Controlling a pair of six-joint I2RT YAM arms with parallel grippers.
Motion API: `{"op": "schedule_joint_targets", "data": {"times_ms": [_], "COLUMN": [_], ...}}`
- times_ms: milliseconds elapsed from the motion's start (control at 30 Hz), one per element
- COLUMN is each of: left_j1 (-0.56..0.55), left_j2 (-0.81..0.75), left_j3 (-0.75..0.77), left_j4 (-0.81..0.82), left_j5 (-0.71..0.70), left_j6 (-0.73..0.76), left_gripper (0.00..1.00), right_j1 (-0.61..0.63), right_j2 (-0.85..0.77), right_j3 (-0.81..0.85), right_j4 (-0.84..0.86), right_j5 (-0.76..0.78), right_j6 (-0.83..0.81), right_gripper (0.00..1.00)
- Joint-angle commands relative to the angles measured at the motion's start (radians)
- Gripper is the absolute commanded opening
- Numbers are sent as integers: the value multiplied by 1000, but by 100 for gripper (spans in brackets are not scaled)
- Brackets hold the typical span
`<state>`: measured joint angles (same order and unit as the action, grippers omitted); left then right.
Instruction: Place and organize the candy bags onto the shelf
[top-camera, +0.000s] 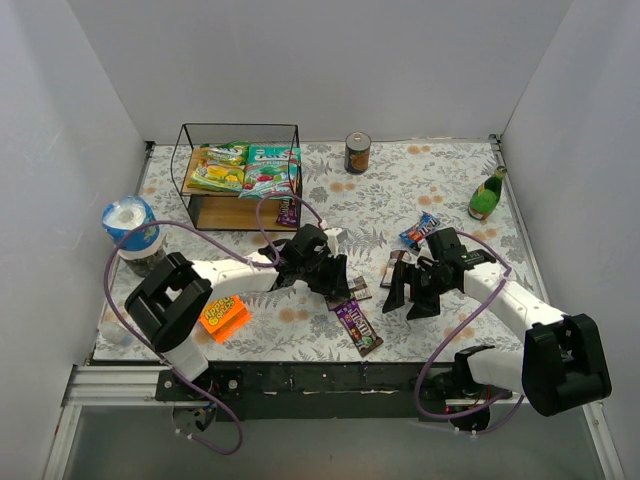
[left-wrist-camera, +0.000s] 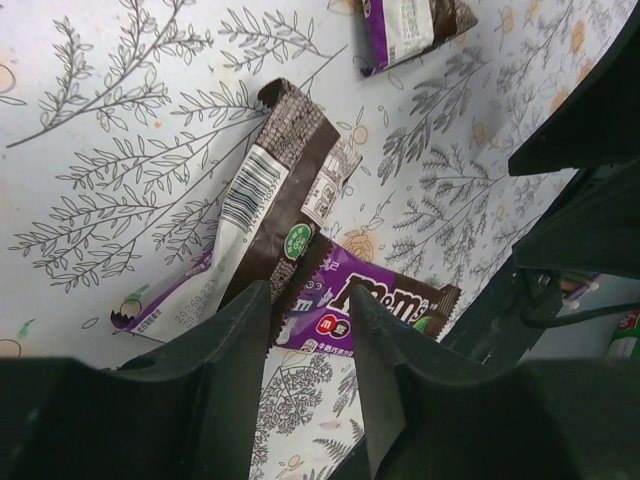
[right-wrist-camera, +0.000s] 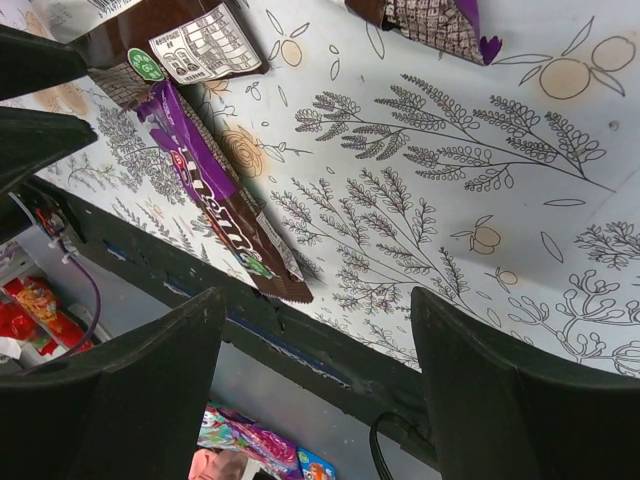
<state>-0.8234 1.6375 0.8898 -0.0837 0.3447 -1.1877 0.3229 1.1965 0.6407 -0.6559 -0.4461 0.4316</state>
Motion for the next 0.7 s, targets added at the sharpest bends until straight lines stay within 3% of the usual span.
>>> {"op": "schedule_joint_targets", "data": {"times_ms": [0, 667], "left_j1": [-17, -68], "left_j2": [24, 153], "left_j3": [32, 121], "left_j4": [-45, -146], "left_j5": [56, -32], "left_j6": [74, 160], "left_gripper": [35, 36], "right_j1": [5, 5], "right_j2": [-18, -31], "right_j3": [-7, -32], "right_j4": [6, 21], "right_j5": [-14, -3], "right_j6": [2, 33], "right_gripper": [81, 81]}}
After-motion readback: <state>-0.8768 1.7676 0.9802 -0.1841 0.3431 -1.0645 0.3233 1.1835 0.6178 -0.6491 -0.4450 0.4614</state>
